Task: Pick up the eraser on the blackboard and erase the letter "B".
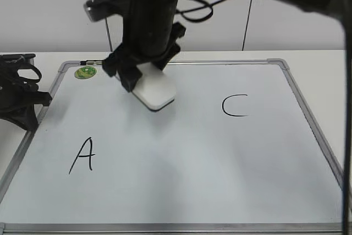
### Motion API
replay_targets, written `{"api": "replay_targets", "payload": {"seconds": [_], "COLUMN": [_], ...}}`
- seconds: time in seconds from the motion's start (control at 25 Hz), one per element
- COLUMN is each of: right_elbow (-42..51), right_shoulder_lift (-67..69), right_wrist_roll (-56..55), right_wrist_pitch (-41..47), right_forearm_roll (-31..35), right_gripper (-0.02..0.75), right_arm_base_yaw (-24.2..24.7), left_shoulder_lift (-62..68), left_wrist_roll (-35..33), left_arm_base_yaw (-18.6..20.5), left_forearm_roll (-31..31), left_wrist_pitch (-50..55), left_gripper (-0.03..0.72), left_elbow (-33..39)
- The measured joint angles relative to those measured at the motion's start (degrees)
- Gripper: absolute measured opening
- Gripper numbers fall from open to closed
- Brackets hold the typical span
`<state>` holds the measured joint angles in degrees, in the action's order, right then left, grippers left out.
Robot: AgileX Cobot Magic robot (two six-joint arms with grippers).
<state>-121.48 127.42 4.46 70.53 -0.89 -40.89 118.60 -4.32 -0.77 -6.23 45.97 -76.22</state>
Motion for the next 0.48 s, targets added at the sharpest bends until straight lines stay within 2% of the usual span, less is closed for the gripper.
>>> {"api": "replay_targets", "payload": {"seconds": [0.2,0.48], "right_elbow": [0.1,11.2], "right_shoulder_lift": [-8.4,-17.0], "right_wrist_roll": [0.0,0.0], "right_wrist_pitch": [0.2,0.5], "right_forearm_roll": [-7.9,-8.9], "right_gripper": [0.542,0.542], "right_arm_base_yaw": [0.1,5.3], "left_shoulder_lift": [0.1,0.1], "left_wrist_roll": [0.0,0.0], "left_arm_base_yaw": [0.0,0.0], "left_forearm_roll": [0.0,0.0], "left_wrist_pitch": [0.0,-0.1], "left_gripper": [0.010,0.010], "left_elbow": [0.0,0.0]}}
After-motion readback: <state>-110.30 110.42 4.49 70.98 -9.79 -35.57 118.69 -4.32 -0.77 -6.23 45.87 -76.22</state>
